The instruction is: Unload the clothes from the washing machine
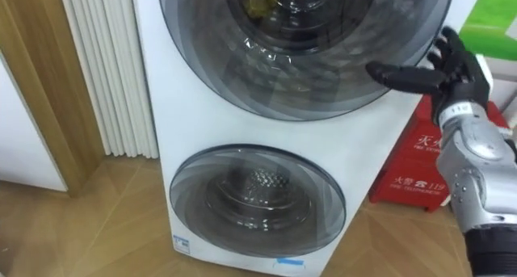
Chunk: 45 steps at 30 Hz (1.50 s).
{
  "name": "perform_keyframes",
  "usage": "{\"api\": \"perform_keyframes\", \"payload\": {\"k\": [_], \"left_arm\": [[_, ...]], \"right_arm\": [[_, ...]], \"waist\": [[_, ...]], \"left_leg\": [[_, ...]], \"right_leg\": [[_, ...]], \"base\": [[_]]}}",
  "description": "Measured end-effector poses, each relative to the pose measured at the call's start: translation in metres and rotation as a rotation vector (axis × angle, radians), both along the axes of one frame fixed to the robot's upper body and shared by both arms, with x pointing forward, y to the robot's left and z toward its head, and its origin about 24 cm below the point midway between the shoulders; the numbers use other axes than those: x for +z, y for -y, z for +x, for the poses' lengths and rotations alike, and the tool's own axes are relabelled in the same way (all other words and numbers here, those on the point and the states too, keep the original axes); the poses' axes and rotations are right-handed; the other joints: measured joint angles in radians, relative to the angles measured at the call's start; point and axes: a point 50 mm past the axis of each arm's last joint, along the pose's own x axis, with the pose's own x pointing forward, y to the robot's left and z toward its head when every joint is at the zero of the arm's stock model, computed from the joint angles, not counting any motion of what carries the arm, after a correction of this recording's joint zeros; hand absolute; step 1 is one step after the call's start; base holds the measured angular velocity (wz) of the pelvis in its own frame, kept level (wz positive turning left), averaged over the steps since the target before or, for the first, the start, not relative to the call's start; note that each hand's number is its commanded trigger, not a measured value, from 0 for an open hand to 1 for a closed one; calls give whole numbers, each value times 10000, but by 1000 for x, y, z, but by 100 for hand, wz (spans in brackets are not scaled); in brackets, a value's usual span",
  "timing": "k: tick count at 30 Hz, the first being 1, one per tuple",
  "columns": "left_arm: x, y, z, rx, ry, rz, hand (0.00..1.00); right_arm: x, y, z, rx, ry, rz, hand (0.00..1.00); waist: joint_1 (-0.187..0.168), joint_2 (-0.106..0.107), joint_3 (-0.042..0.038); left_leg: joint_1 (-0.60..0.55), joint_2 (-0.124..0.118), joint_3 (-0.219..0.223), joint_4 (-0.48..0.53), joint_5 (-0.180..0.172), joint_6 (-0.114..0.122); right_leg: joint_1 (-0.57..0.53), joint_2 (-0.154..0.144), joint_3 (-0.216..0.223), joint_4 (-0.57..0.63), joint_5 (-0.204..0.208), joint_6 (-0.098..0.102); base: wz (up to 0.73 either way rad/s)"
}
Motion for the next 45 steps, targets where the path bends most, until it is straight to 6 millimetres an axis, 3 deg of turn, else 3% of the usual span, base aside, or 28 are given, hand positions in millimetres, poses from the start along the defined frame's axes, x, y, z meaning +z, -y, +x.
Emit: {"api": "perform_keyframes", "payload": {"k": [4,12,18,26,37,41,45], "left_arm": [[1,-1,3,-35,125,50,0],[2,-1,8,-126,363,33,0],[2,0,9,101,492,-41,0],[1,1,8,-148,368,-88,0],[2,-1,12,-703,147,-51,0],[1,-4,7,-666,-112,5,0],[1,-4,6,-697,-229,26,0]], "right_arm": [[25,-12,-4,263,930,-430,0],[46,-21,-10,234,1829,-836,0],[51,-24,-12,176,2059,-871,0],[49,-29,-11,315,2000,-1061,0],[45,-36,-13,714,1928,-1182,0],[26,-38,-21,1104,1716,-1360,0],[0,-34,-32,1255,1097,-1220,0]], "waist": [[-77,10,-1],[-222,24,9],[-219,55,31],[-197,66,50],[-194,-88,39],[-174,-88,37],[-114,-4,84]], "left_leg": [[-101,17,29,15,0,0],[-81,28,62,-4,-1,-1],[-86,28,64,0,-1,-1],[-83,27,97,-27,0,-1],[2,52,338,-41,0,0],[105,103,475,-45,-2,-3],[106,174,569,-46,-24,-36]], "right_leg": [[-161,6,24,81,-1,-1],[-146,10,28,81,1,0],[-146,7,26,91,3,-2],[-162,30,147,116,3,-3],[-322,52,402,223,3,-6],[-264,79,454,243,25,-35],[-229,143,512,186,136,-58]], "base": [[-2],[0],[0],[-2],[-7],[-9],[-5]]}}
